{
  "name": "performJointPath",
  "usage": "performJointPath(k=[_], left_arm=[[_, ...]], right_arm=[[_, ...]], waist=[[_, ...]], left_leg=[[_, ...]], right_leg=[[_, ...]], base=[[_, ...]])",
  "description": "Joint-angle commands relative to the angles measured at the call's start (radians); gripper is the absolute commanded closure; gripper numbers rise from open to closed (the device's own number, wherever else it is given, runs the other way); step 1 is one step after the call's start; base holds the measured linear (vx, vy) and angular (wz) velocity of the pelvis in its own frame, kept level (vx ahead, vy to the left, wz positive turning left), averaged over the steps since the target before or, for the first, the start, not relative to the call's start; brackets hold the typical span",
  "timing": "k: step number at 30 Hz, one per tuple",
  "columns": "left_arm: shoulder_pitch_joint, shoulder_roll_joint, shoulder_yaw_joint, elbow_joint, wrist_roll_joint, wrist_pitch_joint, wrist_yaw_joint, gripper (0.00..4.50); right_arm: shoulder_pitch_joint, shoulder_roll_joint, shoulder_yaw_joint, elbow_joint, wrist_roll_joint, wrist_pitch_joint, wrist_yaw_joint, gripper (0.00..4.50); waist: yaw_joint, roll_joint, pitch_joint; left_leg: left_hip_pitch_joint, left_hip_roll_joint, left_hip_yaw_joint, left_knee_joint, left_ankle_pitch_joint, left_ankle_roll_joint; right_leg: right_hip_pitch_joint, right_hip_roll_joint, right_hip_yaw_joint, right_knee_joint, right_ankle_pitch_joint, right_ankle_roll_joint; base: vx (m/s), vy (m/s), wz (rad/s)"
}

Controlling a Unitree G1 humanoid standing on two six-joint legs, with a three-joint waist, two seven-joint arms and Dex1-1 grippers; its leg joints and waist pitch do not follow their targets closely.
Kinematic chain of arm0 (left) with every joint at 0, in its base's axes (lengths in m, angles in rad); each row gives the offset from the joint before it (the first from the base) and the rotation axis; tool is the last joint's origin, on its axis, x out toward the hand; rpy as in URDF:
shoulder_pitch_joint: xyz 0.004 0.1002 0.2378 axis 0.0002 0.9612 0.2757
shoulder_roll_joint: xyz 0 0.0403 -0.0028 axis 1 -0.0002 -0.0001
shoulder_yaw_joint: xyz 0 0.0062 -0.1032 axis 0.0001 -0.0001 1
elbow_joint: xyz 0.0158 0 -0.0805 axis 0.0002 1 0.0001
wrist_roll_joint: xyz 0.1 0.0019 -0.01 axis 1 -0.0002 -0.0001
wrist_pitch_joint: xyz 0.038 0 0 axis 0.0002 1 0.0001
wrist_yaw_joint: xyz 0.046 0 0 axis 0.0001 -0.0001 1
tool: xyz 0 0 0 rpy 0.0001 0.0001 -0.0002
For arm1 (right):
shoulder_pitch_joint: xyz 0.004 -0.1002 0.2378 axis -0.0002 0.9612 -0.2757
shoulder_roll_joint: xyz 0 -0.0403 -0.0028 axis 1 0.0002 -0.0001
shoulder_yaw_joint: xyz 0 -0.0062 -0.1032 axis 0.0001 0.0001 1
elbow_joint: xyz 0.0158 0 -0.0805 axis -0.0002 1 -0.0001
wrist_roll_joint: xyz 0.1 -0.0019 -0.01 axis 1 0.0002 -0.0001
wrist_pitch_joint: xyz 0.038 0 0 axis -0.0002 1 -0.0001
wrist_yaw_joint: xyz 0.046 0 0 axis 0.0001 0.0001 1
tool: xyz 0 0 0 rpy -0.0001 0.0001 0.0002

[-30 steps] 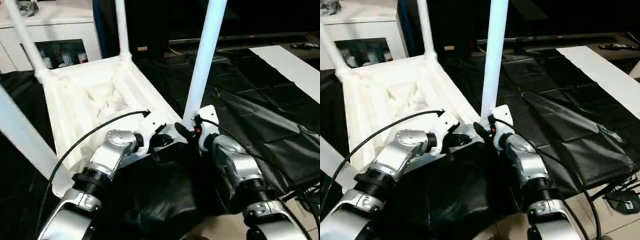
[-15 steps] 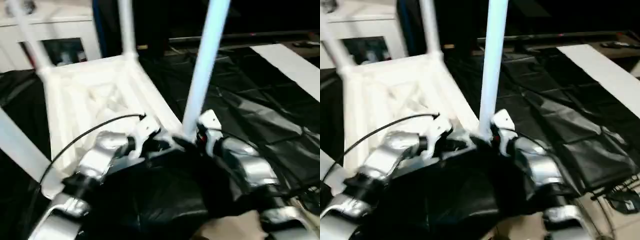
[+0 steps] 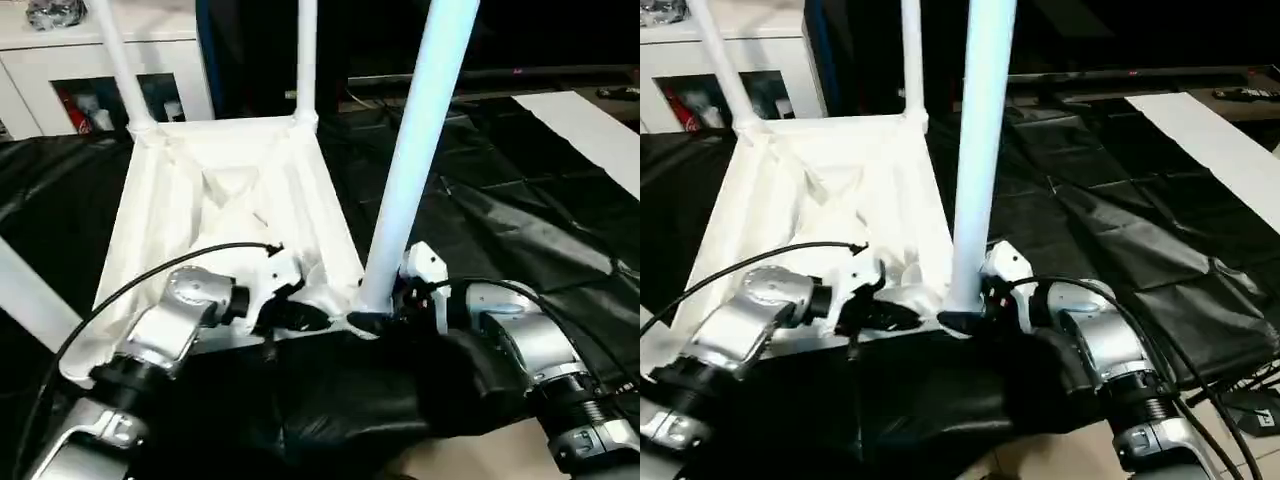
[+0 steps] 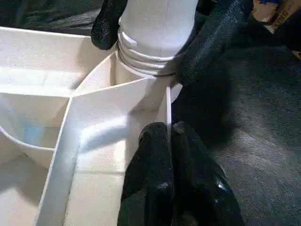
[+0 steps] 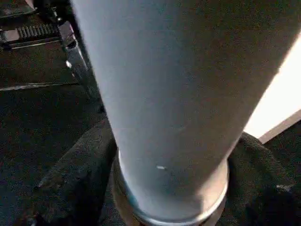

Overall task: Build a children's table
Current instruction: Rotate leg to tighten

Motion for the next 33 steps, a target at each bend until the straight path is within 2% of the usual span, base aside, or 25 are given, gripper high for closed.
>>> performJointPath(k=[1, 6, 10, 12, 13, 15, 16, 19, 21, 25, 26, 28, 30, 33], left_arm=[[-0.001, -0.024, -0.034, -0.053, -0.041, -0.003, -0.039, 4.50], [0.002, -0.023, -0.031, -0.060, -0.043, 0.005, -0.041, 4.50], [-0.017, -0.059, -0.009, -0.021, -0.025, -0.006, 0.038, 4.50], [-0.042, -0.094, 0.013, 0.025, -0.004, -0.009, 0.128, 4.50], [-0.059, -0.113, 0.026, 0.052, 0.004, -0.003, 0.176, 4.50], [-0.079, -0.133, 0.035, 0.082, 0.016, 0.005, 0.223, 4.50], [-0.096, -0.149, 0.040, 0.105, 0.028, 0.010, 0.265, 4.50], [-0.137, -0.199, 0.049, 0.162, 0.057, 0.020, 0.368, 4.50], [-0.158, -0.238, 0.059, 0.190, 0.065, 0.029, 0.425, 4.50], [-0.172, -0.278, 0.051, 0.207, 0.059, 0.010, 0.434, 4.50], [-0.172, -0.279, 0.050, 0.206, 0.058, 0.005, 0.428, 4.50], [-0.166, -0.276, 0.049, 0.194, 0.050, 0.003, 0.409, 4.50], [-0.155, -0.264, 0.041, 0.178, 0.043, -0.005, 0.378, 4.50], [-0.134, -0.236, 0.036, 0.159, 0.034, -0.015, 0.325, 4.50]], right_arm=[[-0.002, 0.013, 0.039, -0.028, 0.018, 0.022, 0.032, 1.52], [0.008, 0.019, 0.045, -0.032, 0.022, 0.028, 0.032, 1.76], [0.017, 0.054, 0.029, -0.021, 0.015, 0.015, -0.027, 1.79], [0.007, 0.090, 0.003, 0.013, 0.000, 0.029, -0.120, 1.79], [0.001, 0.112, -0.006, 0.035, -0.016, 0.029, -0.180, 1.80], [-0.008, 0.144, -0.017, 0.064, -0.037, 0.031, -0.266, 1.80], [-0.019, 0.167, -0.028, 0.093, -0.045, 0.035, -0.323, 1.80], [-0.050, 0.241, -0.062, 0.157, -0.057, 0.063, -0.478, 1.80], [-0.066, 0.286, -0.062, 0.179, -0.078, 0.066, -0.548, 1.80], [-0.092, 0.335, -0.033, 0.212, -0.107, -0.001, -0.572, 1.80], [-0.094, 0.337, -0.032, 0.213, -0.104, -0.005, -0.564, 1.45], [-0.093, 0.336, -0.044, 0.203, -0.078, 0.011, -0.536, 1.10], [-0.088, 0.330, -0.056, 0.186, -0.048, 0.038, -0.498, 1.08], [-0.072, 0.285, -0.035, 0.152, -0.055, 0.039, -0.431, 0.74]], waist=[[-0.002, -0.005, -0.061], [-0.001, -0.003, -0.060], [-0.001, -0.005, -0.060], [-0.003, -0.005, -0.057], [-0.004, -0.007, -0.056], [-0.011, -0.008, -0.054], [-0.015, -0.005, -0.054], [-0.022, -0.004, -0.054], [-0.026, -0.005, -0.055], [-0.029, 0.000, -0.057], [-0.030, -0.001, -0.057], [-0.031, -0.002, -0.058], [-0.031, -0.002, -0.058], [-0.030, -0.004, -0.059]], left_leg=[[0.027, 0.091, -0.044, -0.083, -0.155, 0.059], [0.028, 0.092, -0.045, -0.085, -0.172, 0.049], [0.028, 0.091, -0.045, -0.085, -0.169, 0.046], [0.027, 0.090, -0.044, -0.085, -0.178, 0.042], [0.029, 0.089, -0.047, -0.087, -0.212, 0.020], [0.029, 0.086, -0.050, -0.089, -0.252, -0.003], [0.030, 0.086, -0.052, -0.089, -0.266, -0.014], [0.030, 0.085, -0.055, -0.091, -0.290, -0.025], [0.032, 0.085, -0.055, -0.091, -0.299, -0.033], [0.027, 0.085, -0.055, -0.091, -0.286, -0.022], [0.026, 0.084, -0.054, -0.091, -0.282, -0.018], [0.024, 0.084, -0.052, -0.089, -0.266, 0.004], [0.022, 0.084, -0.052, -0.089, -0.258, 0.010], [0.021, 0.087, -0.051, -0.089, -0.236, 0.025]], right_leg=[[0.036, -0.071, 0.047, -0.063, -0.112, -0.267], [0.035, -0.070, 0.047, -0.065, -0.146, -0.260], [0.036, -0.070, 0.047, -0.065, -0.142, -0.258], [0.033, -0.070, 0.048, -0.068, -0.156, -0.257], [0.032, -0.071, 0.048, -0.075, -0.224, -0.243], [0.029, -0.072, 0.048, -0.083, -0.305, -0.221], [0.026, -0.073, 0.049, -0.087, -0.336, -0.208], [0.022, -0.071, 0.049, -0.091, -0.372, -0.187], [0.020, -0.071, 0.048, -0.093, -0.369, -0.184], [0.022, -0.072, 0.048, -0.091, -0.314, -0.193], [0.024, -0.071, 0.048, -0.090, -0.304, -0.195], [0.027, -0.072, 0.048, -0.089, -0.281, -0.203], [0.029, -0.071, 0.048, -0.088, -0.274, -0.207], [0.031, -0.071, 0.047, -0.083, -0.245, -0.215]], base=[[0.000, 0.000, 0.00], [0.000, 0.000, 0.00], [0.000, 0.000, 0.00], [0.000, 0.000, 0.00], [0.000, 0.000, 0.00], [0.000, 0.000, 0.00], [0.000, 0.000, 0.00], [0.000, 0.000, 0.00], [0.000, 0.000, 0.00], [0.000, 0.000, 0.00], [0.000, 0.000, 0.00], [0.000, 0.000, 0.00], [0.000, 0.000, 0.00], [0.000, 0.000, 0.00]])
